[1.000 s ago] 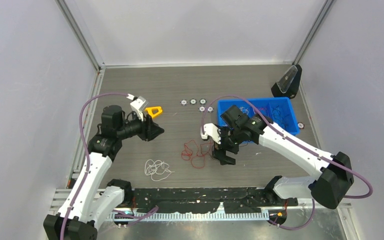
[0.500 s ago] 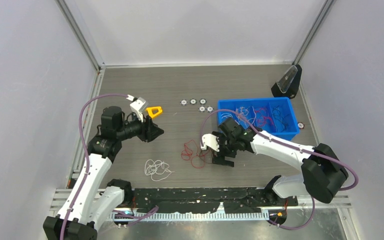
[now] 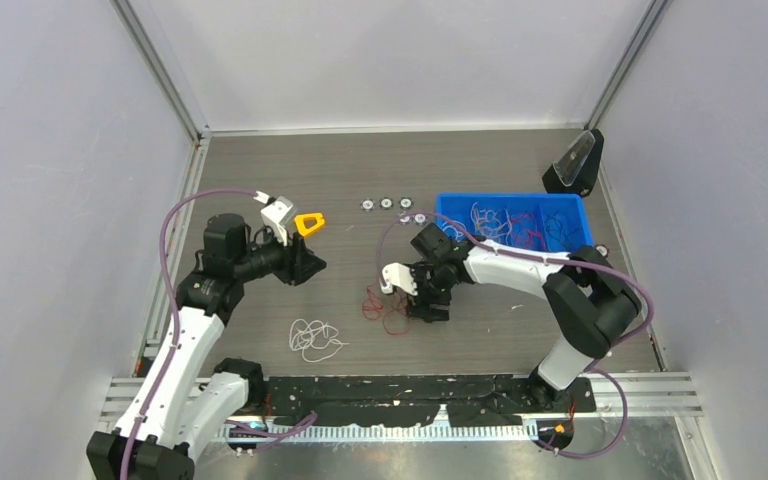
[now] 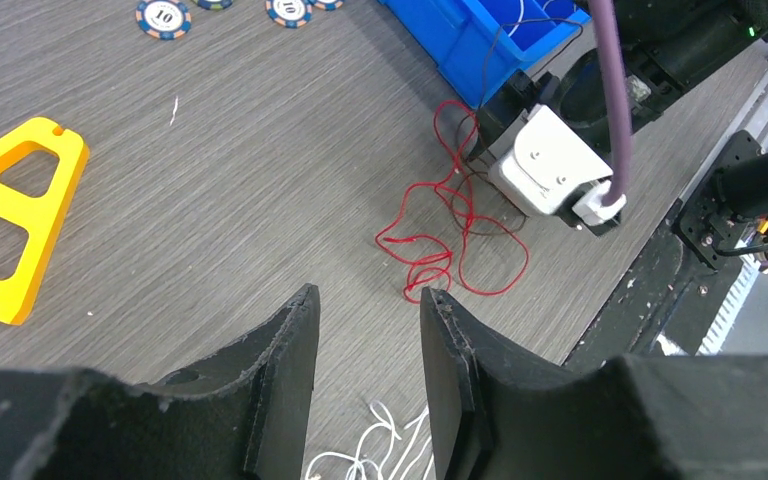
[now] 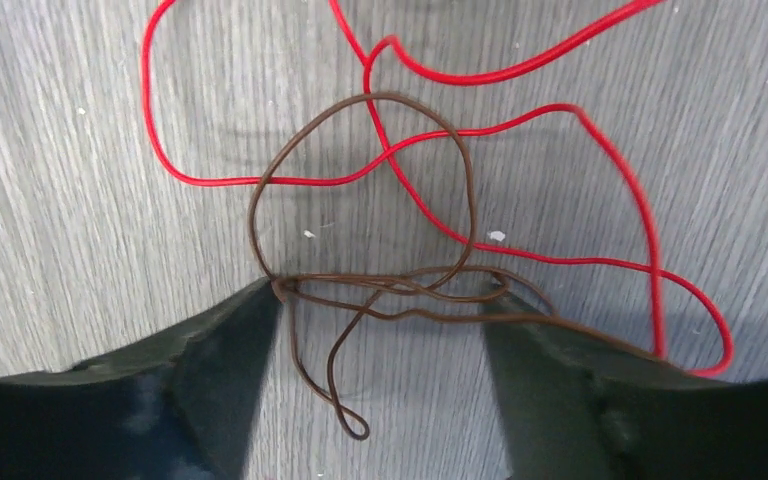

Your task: Untangle the cables

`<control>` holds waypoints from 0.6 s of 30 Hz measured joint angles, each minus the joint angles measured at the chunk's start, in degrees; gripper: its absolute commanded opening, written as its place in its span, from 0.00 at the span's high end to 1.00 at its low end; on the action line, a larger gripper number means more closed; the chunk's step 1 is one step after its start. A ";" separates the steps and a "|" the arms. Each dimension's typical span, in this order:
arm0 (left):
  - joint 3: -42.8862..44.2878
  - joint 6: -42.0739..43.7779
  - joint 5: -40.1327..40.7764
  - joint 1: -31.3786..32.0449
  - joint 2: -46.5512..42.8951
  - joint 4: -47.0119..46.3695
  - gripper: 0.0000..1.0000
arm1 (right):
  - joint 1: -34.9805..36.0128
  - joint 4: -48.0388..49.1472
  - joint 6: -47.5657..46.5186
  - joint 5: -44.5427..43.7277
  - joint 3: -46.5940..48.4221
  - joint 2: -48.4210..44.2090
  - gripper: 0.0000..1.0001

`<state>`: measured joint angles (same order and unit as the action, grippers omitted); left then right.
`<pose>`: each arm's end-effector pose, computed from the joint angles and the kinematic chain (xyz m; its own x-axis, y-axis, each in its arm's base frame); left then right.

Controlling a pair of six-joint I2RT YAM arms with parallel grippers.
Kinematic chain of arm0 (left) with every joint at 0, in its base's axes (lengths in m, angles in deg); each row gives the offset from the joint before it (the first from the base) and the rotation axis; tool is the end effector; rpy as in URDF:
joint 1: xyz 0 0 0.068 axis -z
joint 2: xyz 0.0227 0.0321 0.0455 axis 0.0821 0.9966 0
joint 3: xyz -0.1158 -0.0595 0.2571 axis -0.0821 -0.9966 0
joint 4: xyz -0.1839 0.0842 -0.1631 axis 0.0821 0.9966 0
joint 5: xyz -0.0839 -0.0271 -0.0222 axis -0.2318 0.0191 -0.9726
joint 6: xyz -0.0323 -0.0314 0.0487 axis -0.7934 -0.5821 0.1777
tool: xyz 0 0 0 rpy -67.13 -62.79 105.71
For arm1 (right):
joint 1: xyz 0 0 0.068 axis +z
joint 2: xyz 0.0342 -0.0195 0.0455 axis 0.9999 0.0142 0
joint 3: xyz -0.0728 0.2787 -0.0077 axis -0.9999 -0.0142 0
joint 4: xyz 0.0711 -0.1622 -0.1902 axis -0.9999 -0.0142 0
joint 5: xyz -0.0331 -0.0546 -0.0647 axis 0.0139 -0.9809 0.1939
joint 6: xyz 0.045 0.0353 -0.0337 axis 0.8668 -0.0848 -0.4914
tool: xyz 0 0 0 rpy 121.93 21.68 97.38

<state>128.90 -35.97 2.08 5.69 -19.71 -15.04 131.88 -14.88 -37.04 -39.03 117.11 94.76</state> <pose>0.1679 -0.0638 0.3012 -0.5101 0.0678 -0.8574 0.6527 0.6797 -0.3346 0.2064 0.2160 0.1624 0.0893 -0.8809 -0.4648 -0.9958 -0.0895 -0.0218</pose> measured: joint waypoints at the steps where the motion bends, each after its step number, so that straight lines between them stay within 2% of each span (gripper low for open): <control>1: -0.11 0.04 0.11 0.00 0.07 0.00 0.58 | 0.00 -0.33 -0.63 0.24 0.74 0.72 0.56; 2: -0.13 0.26 0.24 0.00 0.13 0.02 0.58 | 0.00 -0.79 -1.05 0.46 1.64 1.40 0.68; 3: -0.13 0.42 0.48 0.00 0.20 0.00 0.58 | 0.00 -1.18 -1.68 0.92 2.23 1.90 0.87; 5: -0.13 0.63 0.76 0.00 0.22 0.00 0.59 | 0.00 -2.08 -1.84 1.88 2.78 2.34 0.93; 10: -0.15 1.31 1.05 0.00 -0.11 0.22 0.59 | 0.61 -5.38 -0.11 4.00 1.62 -2.23 0.94; 14: -0.15 2.38 1.03 0.00 -1.75 0.50 0.60 | 0.70 -8.61 3.76 5.33 1.62 -16.96 0.95; 18: -0.22 2.69 1.01 0.00 -3.37 0.48 0.60 | 0.70 -11.37 9.94 5.35 8.59 -30.56 0.95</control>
<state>128.68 -33.28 3.08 5.69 -23.08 -14.55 132.58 -26.25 -27.09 -33.68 125.70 64.21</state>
